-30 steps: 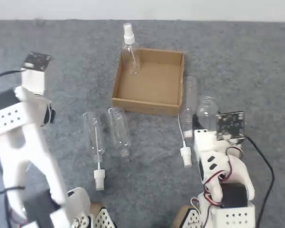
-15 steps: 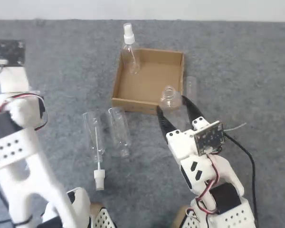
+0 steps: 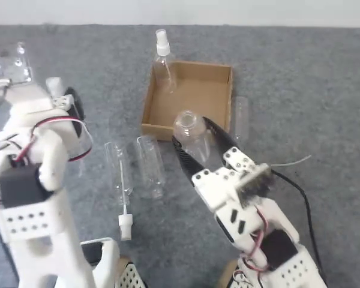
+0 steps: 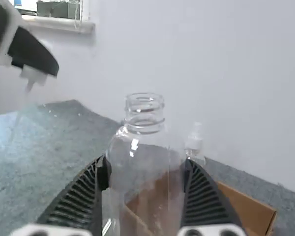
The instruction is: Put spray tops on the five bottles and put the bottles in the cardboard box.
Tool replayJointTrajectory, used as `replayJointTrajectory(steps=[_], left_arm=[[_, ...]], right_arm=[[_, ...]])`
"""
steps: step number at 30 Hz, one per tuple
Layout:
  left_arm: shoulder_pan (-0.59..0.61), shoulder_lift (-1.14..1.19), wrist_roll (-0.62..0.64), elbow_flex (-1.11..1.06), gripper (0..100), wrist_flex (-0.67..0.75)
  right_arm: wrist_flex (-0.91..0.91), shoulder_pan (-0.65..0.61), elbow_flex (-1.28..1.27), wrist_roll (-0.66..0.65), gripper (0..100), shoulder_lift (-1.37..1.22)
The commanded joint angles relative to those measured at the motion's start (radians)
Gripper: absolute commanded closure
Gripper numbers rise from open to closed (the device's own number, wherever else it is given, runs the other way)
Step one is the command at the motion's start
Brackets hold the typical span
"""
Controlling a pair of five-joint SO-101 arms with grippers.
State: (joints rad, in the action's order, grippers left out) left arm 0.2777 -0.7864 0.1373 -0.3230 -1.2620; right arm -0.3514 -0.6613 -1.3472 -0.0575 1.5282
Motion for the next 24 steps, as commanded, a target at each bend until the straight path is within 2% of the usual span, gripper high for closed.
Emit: replayJointTrajectory(steps=[1, 10, 16, 24], left_arm=[[-0.069, -0.061, 0.087, 0.042, 99, 0.094], [-0.132, -0.069, 0.173, 0.044, 99, 0.19], [-0.132, -0.069, 0.249, 0.042, 99, 0.239], [-0.137, -0.069, 0.333, 0.047, 99, 0.339]], right_arm=[[0.062, -0.015, 0.011, -0.005, 98.0, -0.108], [0.131, -0.116, 0.003, -0.003, 98.0, -0.303], [0.255, -0.125, -0.068, -0.005, 98.0, -0.341], [0.265, -0.165, -0.086, -0.005, 98.0, -0.341]])
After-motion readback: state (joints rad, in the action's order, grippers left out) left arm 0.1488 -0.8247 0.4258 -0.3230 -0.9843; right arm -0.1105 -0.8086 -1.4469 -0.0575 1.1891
